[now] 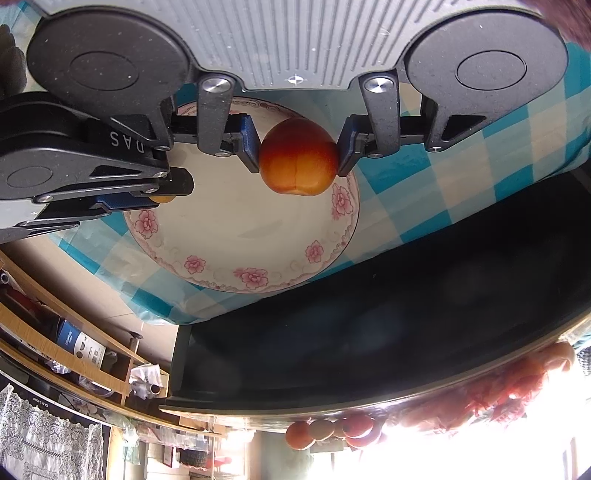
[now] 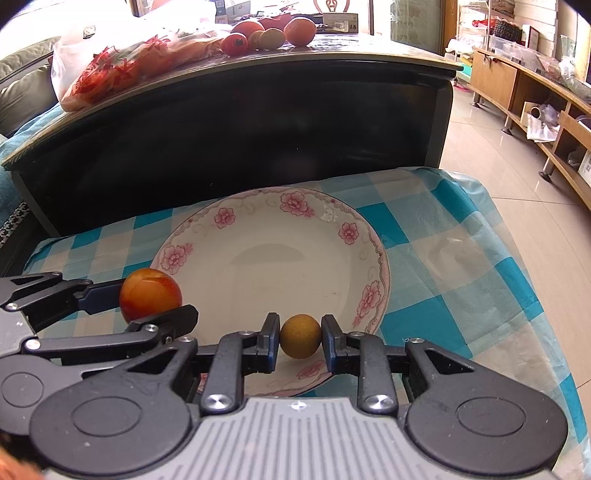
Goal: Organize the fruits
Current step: 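Lower the red-orange fruit into the bowl and open the left tool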
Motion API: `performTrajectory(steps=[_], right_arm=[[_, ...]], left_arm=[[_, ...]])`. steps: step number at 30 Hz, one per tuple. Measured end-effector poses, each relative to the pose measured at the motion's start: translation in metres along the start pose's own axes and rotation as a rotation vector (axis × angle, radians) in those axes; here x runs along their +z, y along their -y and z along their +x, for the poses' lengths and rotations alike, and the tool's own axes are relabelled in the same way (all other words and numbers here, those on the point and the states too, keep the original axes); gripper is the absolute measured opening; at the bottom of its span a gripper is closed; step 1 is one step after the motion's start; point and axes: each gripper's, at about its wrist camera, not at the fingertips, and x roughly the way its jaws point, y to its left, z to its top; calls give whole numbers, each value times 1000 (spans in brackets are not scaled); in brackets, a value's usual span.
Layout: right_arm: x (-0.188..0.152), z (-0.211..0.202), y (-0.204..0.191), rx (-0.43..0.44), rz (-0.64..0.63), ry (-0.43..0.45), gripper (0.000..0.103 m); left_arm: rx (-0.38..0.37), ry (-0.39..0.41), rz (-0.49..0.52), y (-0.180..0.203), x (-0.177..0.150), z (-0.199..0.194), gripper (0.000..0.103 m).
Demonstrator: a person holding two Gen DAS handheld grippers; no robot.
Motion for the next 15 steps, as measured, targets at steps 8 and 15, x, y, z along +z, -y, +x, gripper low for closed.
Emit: performTrajectory(steps=[8,15], right_arm=[[0,0,1,-5,9,0,30],[-1,-2,0,-14,9,6,30]], left_arm=[[4,0,-6,-1,0,1,55],[4,-10,-25,-4,0,2,62]])
